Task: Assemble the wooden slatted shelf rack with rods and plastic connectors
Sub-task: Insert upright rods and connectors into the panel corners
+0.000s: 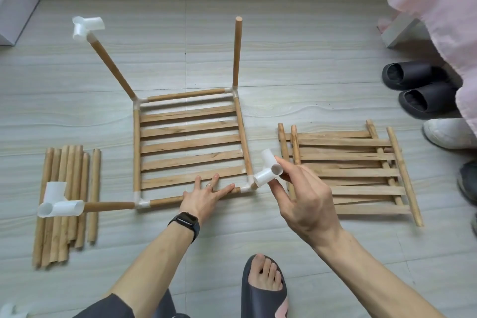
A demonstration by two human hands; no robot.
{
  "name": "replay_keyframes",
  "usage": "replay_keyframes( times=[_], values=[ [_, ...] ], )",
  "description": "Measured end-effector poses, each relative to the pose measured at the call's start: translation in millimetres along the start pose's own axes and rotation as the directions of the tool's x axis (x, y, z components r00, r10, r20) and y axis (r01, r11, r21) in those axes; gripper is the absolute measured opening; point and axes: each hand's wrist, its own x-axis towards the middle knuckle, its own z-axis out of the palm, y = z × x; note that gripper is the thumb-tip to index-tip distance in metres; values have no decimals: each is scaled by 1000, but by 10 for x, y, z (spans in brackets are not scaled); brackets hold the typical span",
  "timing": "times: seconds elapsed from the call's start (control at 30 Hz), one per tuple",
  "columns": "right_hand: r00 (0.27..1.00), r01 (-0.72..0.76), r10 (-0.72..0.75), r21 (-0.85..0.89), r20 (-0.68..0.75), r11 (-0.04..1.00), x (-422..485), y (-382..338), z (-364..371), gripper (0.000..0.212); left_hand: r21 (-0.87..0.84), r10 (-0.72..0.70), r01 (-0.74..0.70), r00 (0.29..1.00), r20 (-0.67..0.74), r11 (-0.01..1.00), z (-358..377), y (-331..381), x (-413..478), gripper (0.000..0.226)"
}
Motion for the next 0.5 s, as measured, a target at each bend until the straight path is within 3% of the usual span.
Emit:
replay_keyframes(
  times=[0.23, 0.4, 0.5],
  values=[
    [996, -87, 87, 20, -14, 996, -21, -85, -25, 28, 0, -3, 3, 1000, -11, 1000, 3, -9, 20, 91],
    [941, -238, 160, 246, 298, 940, 90, 36, -115, 30, 18, 20, -20, 999, -31, 1000, 40, -35, 70, 92],
    [950, -166, 105, 189, 293, 968, 154, 144, -90, 25, 25, 34, -34, 999, -22, 999, 31, -80, 94, 90]
  ],
)
